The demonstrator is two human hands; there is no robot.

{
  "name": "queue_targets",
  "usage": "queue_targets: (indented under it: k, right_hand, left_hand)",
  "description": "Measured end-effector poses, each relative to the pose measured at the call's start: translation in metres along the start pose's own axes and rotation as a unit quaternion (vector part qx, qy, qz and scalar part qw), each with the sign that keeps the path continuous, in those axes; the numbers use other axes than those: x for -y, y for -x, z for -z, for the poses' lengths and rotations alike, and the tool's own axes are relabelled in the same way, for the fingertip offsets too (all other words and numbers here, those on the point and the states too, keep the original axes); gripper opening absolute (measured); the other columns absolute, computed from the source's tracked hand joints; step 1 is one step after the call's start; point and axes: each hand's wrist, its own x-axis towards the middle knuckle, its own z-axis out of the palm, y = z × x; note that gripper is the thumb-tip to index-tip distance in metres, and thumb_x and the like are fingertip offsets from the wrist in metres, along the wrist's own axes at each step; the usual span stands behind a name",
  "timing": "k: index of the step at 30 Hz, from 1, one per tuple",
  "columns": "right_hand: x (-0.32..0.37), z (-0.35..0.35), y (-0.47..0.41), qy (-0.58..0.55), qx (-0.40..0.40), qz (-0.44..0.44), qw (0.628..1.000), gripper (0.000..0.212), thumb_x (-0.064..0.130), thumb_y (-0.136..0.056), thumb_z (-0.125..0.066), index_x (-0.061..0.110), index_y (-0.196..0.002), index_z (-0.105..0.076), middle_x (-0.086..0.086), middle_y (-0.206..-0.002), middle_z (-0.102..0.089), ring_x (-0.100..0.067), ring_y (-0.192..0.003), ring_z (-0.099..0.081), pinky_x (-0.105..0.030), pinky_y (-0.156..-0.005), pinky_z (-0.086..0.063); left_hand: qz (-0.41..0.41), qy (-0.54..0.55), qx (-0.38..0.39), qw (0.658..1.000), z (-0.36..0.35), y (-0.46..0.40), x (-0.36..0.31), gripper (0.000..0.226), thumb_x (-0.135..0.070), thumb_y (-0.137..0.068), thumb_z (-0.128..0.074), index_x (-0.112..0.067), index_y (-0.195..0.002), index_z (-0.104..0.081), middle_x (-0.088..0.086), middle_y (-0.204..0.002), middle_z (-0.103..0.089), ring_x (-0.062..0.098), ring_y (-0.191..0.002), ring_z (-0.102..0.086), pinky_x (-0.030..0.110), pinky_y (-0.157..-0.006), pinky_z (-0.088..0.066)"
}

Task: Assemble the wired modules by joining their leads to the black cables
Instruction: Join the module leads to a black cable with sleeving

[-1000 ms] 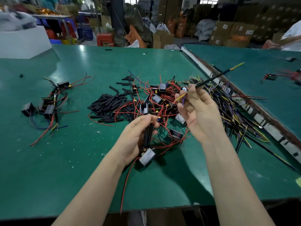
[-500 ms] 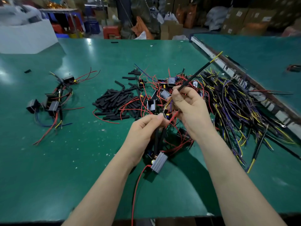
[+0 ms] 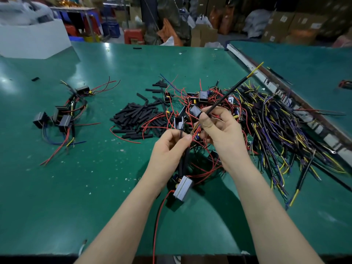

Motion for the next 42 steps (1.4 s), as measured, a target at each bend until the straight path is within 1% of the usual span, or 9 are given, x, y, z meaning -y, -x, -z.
queue_targets:
  k: [10,15,20,26,31,34,36,39,42]
  right_hand:
    - [0.001,0.001,0.003,0.027,0.031,-0.007,0.999,0.008,0.022,-0.091,-0.062,0.026,-0.098,-0.061,0.014,-0.058,-0.058,-0.004,-0.048,-0.044,-0.015,-0.051,-0.041]
    - [-0.001,0.007,0.0,0.058,0.038,-0.036,0.997,0.006,0.027,-0.092,-0.061,0.026,-0.098,-0.063,0.014,-0.061,-0.059,-0.002,-0.048,-0.04,-0.013,-0.048,-0.036]
    - [-0.006,0.007,-0.003,-0.007,0.087,-0.121,0.989,0.016,0.019,-0.088,-0.061,0.028,-0.09,-0.074,0.012,-0.058,-0.051,-0.004,-0.045,-0.035,-0.018,-0.047,-0.034]
    - [-0.008,0.006,-0.001,0.062,0.096,-0.099,0.989,0.017,0.026,-0.093,-0.062,0.033,-0.084,-0.075,0.015,-0.05,-0.045,-0.005,-0.046,-0.035,-0.022,-0.051,-0.034]
    - [-0.003,0.0,0.002,0.039,0.063,-0.072,0.995,0.022,0.02,-0.092,-0.063,0.031,-0.075,-0.074,0.013,-0.05,-0.046,-0.005,-0.043,-0.035,-0.018,-0.045,-0.033]
    - [0.003,0.003,0.0,-0.012,0.009,-0.074,0.997,0.022,0.015,-0.093,-0.062,0.024,-0.074,-0.07,0.006,-0.054,-0.043,-0.004,-0.043,-0.034,-0.015,-0.043,-0.032]
    - [0.007,0.007,-0.001,-0.039,-0.012,-0.069,0.997,0.021,0.013,-0.094,-0.059,0.022,-0.077,-0.066,0.006,-0.055,-0.044,-0.005,-0.043,-0.035,-0.016,-0.045,-0.033]
    - [0.01,0.007,0.0,-0.035,0.007,-0.054,0.998,0.02,0.013,-0.097,-0.053,0.021,-0.081,-0.061,0.009,-0.056,-0.05,-0.008,-0.048,-0.043,-0.018,-0.047,-0.036]
    - [0.01,0.006,0.003,-0.014,0.042,-0.035,0.998,0.021,0.017,-0.098,-0.052,0.024,-0.081,-0.061,0.008,-0.065,-0.055,-0.008,-0.055,-0.05,-0.019,-0.051,-0.038]
  left_hand:
    - [-0.017,-0.016,-0.015,1.0,0.002,0.003,-0.002,0.011,-0.017,-0.088,-0.066,-0.021,-0.077,-0.068,-0.015,-0.062,-0.059,-0.001,-0.058,-0.05,0.009,-0.057,-0.041]
    - [-0.019,-0.013,-0.045,0.999,0.004,-0.001,0.0,0.015,-0.019,-0.089,-0.065,-0.024,-0.074,-0.067,-0.007,-0.069,-0.058,0.006,-0.066,-0.049,0.022,-0.068,-0.043]
    - [-0.037,-0.014,-0.065,0.997,0.005,-0.001,-0.001,0.016,-0.016,-0.089,-0.062,-0.022,-0.074,-0.065,-0.015,-0.061,-0.053,0.002,-0.06,-0.045,0.012,-0.059,-0.039]
    - [-0.036,-0.008,-0.069,0.997,0.005,-0.001,-0.003,0.013,-0.015,-0.089,-0.063,-0.02,-0.078,-0.066,-0.015,-0.063,-0.056,0.003,-0.061,-0.047,0.011,-0.062,-0.04]
    - [0.009,0.032,-0.054,0.998,0.004,-0.002,-0.007,0.022,-0.018,-0.091,-0.059,-0.022,-0.073,-0.069,-0.015,-0.06,-0.059,-0.002,-0.057,-0.051,0.01,-0.059,-0.043]
    - [0.056,0.087,-0.004,0.995,0.001,-0.003,-0.013,0.034,-0.028,-0.096,-0.052,-0.026,-0.07,-0.075,-0.007,-0.067,-0.067,0.005,-0.06,-0.059,0.02,-0.066,-0.05]
    - [0.061,0.095,0.028,0.993,0.0,-0.003,-0.016,0.026,-0.033,-0.092,-0.056,-0.027,-0.075,-0.075,-0.002,-0.072,-0.071,0.009,-0.063,-0.063,0.024,-0.071,-0.049]
    - [0.044,0.087,0.044,0.994,0.001,-0.003,-0.016,0.013,-0.028,-0.086,-0.065,-0.028,-0.077,-0.075,-0.003,-0.073,-0.072,0.006,-0.064,-0.063,0.017,-0.064,-0.05]
    - [0.026,0.066,0.048,0.996,0.003,-0.002,-0.013,0.015,-0.023,-0.086,-0.067,-0.029,-0.076,-0.075,-0.007,-0.071,-0.07,0.003,-0.063,-0.059,0.013,-0.063,-0.046]
